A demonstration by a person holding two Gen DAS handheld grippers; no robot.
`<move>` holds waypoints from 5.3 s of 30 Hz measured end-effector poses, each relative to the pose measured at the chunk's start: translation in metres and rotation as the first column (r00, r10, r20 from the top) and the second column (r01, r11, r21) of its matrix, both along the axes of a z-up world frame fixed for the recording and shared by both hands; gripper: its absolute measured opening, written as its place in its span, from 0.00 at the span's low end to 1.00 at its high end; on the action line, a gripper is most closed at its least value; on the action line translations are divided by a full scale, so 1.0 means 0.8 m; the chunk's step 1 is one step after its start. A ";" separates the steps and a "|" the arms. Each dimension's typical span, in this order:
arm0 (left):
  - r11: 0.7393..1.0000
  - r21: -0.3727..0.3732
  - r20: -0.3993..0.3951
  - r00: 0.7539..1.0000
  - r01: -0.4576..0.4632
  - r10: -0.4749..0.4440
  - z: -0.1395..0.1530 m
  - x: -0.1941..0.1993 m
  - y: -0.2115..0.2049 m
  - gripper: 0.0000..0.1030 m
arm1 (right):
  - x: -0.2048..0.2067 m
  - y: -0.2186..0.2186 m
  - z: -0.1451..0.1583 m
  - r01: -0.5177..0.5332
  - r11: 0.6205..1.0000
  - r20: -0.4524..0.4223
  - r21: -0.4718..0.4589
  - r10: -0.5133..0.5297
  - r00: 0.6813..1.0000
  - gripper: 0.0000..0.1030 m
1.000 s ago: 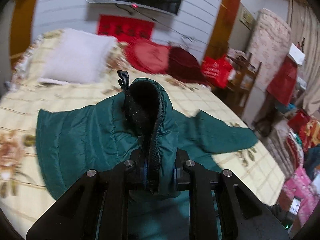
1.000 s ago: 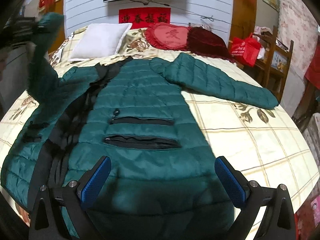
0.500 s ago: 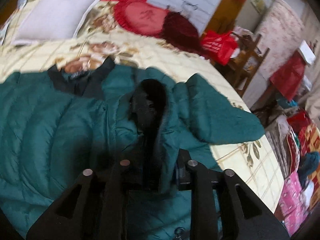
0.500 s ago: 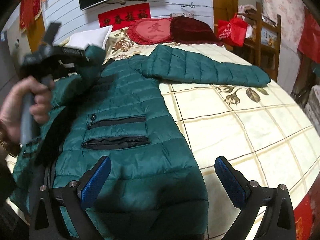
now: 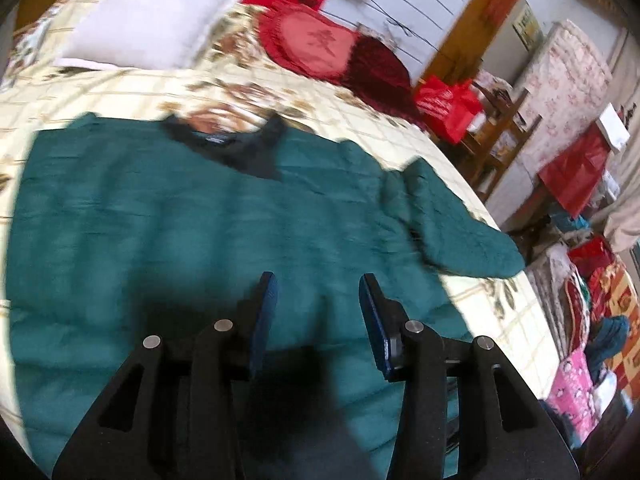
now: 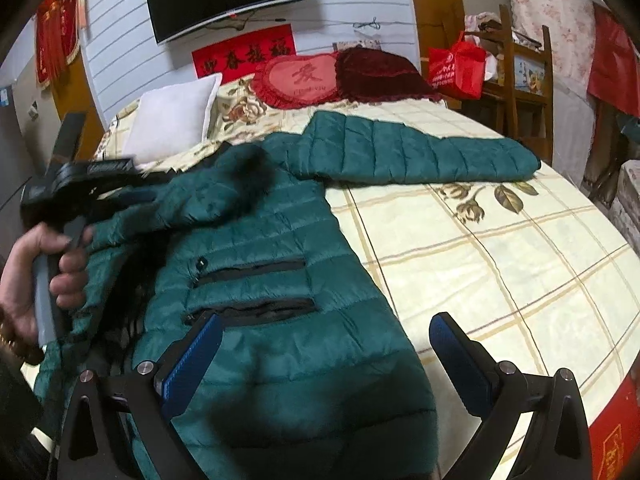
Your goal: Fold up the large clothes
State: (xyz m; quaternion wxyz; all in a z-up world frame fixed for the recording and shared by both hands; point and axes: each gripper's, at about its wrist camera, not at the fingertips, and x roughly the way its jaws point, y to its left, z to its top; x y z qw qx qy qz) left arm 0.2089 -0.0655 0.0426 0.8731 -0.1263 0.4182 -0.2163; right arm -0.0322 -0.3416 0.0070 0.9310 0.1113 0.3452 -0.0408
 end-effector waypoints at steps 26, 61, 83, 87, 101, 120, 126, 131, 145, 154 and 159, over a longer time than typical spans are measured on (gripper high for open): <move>0.921 0.145 -0.015 0.930 -0.362 0.368 -0.059 0.079 0.176 0.41 | 0.324 0.087 -0.053 -0.139 0.922 -0.101 0.362 0.187 0.977 0.97; 0.915 0.217 0.050 0.940 -0.341 0.338 -0.079 -0.065 0.156 0.41 | 0.225 0.029 -0.049 -0.125 0.992 -0.152 -0.031 0.119 0.981 0.99; 0.906 0.285 0.054 0.949 -0.312 0.310 -0.071 -0.062 0.120 0.59 | 0.203 -0.299 -0.009 0.346 0.936 -0.075 0.056 -0.342 0.937 0.99; 0.886 0.338 0.069 0.947 -0.317 0.313 -0.076 -0.060 0.112 0.60 | 0.199 -0.410 -0.037 0.477 0.862 -0.141 0.171 -0.458 0.878 0.99; 0.887 0.359 0.053 0.955 -0.291 0.292 -0.084 -0.058 0.108 0.70 | 0.246 -0.458 -0.064 0.421 0.866 -0.072 0.270 -0.418 0.906 0.26; 0.851 0.387 0.114 0.934 -0.355 0.338 -0.056 -0.058 0.116 0.70 | 0.189 -0.016 0.054 -0.257 0.879 0.320 0.403 0.128 0.939 0.21; 0.934 0.277 0.106 0.973 -0.227 0.205 -0.030 -0.060 0.101 0.70 | 0.215 0.111 -0.001 -0.364 0.867 0.215 0.342 0.304 0.928 0.21; 0.984 0.129 0.001 0.992 -0.123 0.124 -0.018 -0.025 0.068 0.70 | 0.233 0.141 -0.020 -0.376 0.882 0.156 0.284 0.344 0.926 0.21; 0.985 0.174 -0.125 0.992 0.003 0.019 -0.006 0.031 -0.044 0.70 | 0.221 0.153 -0.008 -0.404 0.902 0.124 0.149 0.388 0.913 0.54; 0.988 0.156 -0.138 0.990 0.010 0.012 -0.034 0.032 -0.040 0.70 | 0.192 0.112 -0.003 -0.395 0.915 0.003 0.087 0.396 0.918 0.58; 0.991 0.127 -0.124 0.992 0.032 -0.016 -0.038 0.023 -0.057 0.70 | 0.165 0.077 -0.014 -0.349 0.937 -0.066 -0.001 0.348 0.935 0.66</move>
